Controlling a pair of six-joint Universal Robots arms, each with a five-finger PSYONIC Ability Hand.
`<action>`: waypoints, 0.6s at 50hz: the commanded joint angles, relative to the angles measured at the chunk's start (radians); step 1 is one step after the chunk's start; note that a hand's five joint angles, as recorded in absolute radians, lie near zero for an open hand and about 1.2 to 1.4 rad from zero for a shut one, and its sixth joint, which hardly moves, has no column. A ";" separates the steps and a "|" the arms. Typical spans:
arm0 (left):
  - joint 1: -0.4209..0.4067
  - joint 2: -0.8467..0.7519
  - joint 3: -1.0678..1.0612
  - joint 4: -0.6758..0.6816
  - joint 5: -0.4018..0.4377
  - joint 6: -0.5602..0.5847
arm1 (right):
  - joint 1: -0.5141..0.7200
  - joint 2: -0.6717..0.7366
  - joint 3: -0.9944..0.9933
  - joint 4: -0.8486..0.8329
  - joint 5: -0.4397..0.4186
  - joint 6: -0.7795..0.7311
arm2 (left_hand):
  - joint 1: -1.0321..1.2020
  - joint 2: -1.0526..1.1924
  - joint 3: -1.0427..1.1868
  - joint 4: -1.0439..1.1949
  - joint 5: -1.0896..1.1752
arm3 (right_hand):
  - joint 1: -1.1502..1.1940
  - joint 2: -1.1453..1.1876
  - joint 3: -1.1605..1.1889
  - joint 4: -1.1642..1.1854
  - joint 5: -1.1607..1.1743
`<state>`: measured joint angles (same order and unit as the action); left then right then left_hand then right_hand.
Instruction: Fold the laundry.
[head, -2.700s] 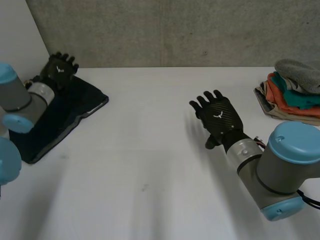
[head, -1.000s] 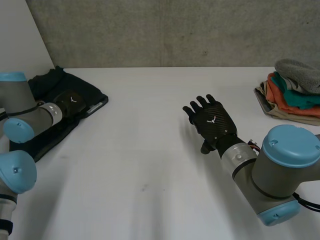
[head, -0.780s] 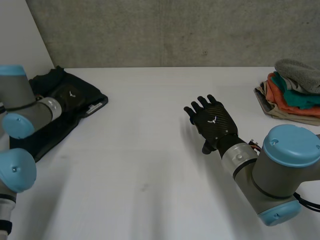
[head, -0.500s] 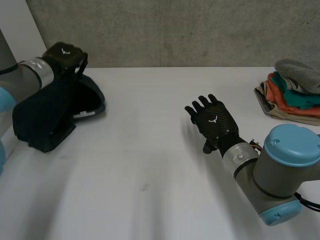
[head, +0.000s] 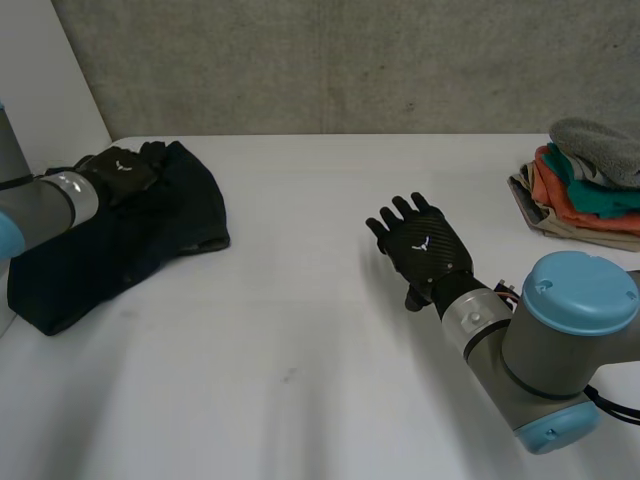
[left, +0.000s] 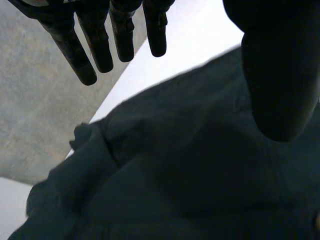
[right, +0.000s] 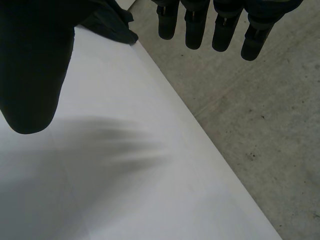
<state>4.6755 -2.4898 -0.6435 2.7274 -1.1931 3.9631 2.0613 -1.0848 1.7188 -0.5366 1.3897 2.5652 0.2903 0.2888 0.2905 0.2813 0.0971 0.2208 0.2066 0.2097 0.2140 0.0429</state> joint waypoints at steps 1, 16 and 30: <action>0.046 -0.076 0.053 -0.003 0.004 0.114 | 0.005 0.002 -0.001 0.001 0.003 0.000 | 0.011 0.013 0.011 0.020 0.030 | -0.046 -0.032 -0.035 -0.039 -0.043; 0.052 -0.270 0.258 -0.044 0.049 0.215 | 0.000 0.005 -0.001 0.001 0.005 -0.002 | 1.094 1.096 1.094 1.103 1.113 | -0.046 -0.032 -0.035 -0.039 -0.043; -0.214 0.133 0.177 0.080 -0.039 -0.327 | -0.019 -0.007 -0.002 0.000 0.014 0.004 | 1.106 1.107 1.106 1.115 1.125 | -0.046 -0.032 -0.035 -0.039 -0.043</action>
<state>4.6112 -2.5428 -0.3912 2.7143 -1.2068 3.9067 2.0535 -1.0884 1.7221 -0.5378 1.4016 2.5636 1.1486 1.1932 1.1874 1.1965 0.9916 0.2208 0.2066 0.2097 0.2140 0.0429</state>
